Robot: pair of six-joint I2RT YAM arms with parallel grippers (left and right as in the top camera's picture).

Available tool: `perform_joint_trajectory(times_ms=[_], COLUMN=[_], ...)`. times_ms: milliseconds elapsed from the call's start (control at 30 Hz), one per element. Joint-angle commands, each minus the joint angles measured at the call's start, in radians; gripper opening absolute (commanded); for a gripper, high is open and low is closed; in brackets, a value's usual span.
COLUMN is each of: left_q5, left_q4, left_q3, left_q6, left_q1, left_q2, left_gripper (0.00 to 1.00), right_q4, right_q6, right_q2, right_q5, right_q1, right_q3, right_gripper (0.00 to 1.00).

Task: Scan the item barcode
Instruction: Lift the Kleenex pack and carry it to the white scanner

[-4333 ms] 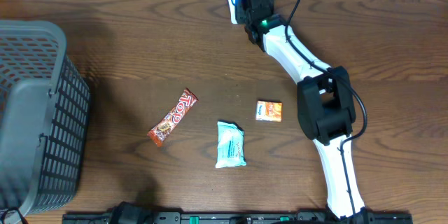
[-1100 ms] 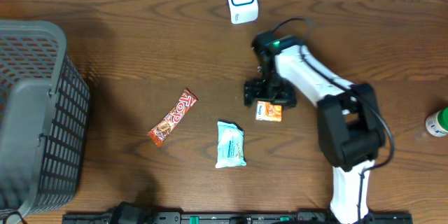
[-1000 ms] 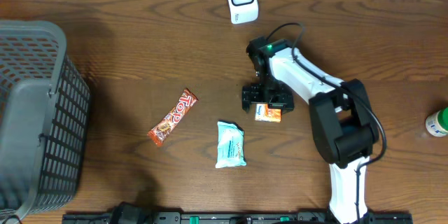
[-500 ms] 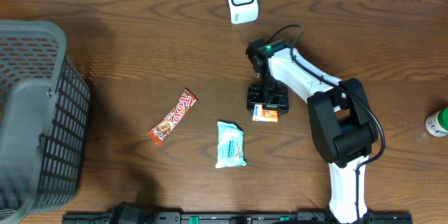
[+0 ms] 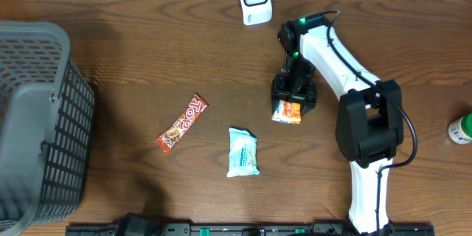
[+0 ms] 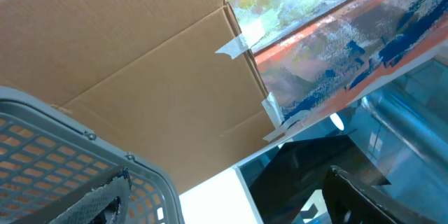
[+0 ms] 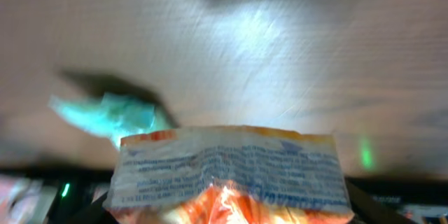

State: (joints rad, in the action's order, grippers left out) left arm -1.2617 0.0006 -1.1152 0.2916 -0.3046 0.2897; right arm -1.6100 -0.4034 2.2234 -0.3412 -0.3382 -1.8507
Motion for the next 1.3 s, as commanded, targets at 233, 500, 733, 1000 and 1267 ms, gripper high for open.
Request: perform_joint_trajectory(times_ms=[233, 500, 733, 1000, 1267], left_q5=[-0.001, -0.001, 0.036, 0.046, 0.051], left_q4=[0.003, 0.005, 0.004, 0.001, 0.001], left_q3=[0.036, 0.038, 0.038, 0.054, 0.060], left_q6=[0.029, 0.029, 0.029, 0.029, 0.029], left_q1=[-0.002, -0.002, -0.002, -0.002, -0.002], left_q2=[-0.006, -0.006, -0.006, -0.006, -0.006], left_gripper=[0.88, 0.88, 0.88, 0.88, 0.88], right_q4=[-0.092, -0.092, 0.063, 0.252, 0.470], right_q6=[0.125, 0.128, 0.061, 0.014, 0.015], right_q2=[-0.003, -0.003, -0.003, -0.003, -0.003], right_q5=[-0.196, -0.233, -0.237, -0.236, -0.020], right_q1=[0.011, -0.030, -0.026, 0.014, 0.035], right_q3=[-0.010, -0.006, -0.013, -0.198, -0.481], right_gripper=[0.67, 0.67, 0.59, 0.59, 0.57])
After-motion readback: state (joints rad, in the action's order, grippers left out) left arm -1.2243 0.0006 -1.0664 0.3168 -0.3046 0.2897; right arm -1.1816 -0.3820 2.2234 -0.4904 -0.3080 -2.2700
